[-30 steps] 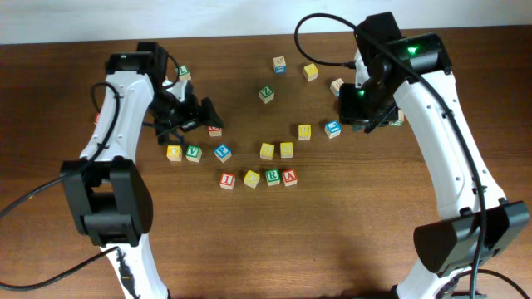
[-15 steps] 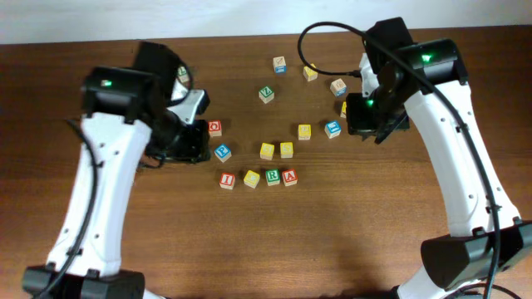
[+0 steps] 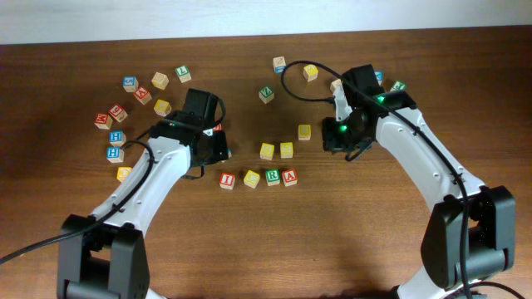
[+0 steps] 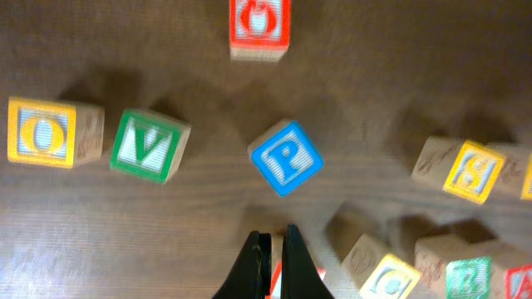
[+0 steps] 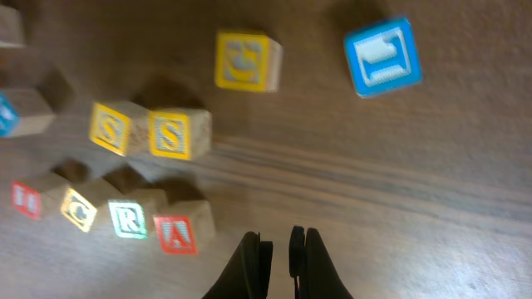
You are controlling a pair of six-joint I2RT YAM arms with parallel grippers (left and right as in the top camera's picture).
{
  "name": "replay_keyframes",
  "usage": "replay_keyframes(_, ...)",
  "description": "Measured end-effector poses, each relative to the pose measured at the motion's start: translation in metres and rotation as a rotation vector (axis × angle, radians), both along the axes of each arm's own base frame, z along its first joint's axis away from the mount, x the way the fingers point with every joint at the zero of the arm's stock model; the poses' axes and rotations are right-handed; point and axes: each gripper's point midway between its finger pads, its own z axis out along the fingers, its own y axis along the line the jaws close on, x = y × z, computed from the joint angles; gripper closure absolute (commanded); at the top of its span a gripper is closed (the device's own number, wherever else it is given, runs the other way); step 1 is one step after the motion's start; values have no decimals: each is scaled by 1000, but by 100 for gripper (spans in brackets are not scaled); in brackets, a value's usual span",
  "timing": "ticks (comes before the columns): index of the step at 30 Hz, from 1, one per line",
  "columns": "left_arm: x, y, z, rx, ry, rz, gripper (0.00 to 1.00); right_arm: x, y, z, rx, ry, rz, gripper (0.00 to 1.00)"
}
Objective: Spell out ICRA
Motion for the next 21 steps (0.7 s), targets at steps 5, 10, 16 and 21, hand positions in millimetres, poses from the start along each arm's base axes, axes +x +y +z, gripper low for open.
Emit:
replay_keyframes(5,11,-15,-23,-68,22,-5,100,6,24,5,46,-40,6,96)
replay_keyframes(10,15,-22,-51,-85,62,-14,100,5,26,-4,42,-11,2,96)
replay_keyframes(16,34,-24,-51,-84,-6,-10,100,0,25,-11,32,21,2,96)
replay_keyframes(21,72,8,-49,32,-131,81,100,-5,23,-13,26,44,1,96)
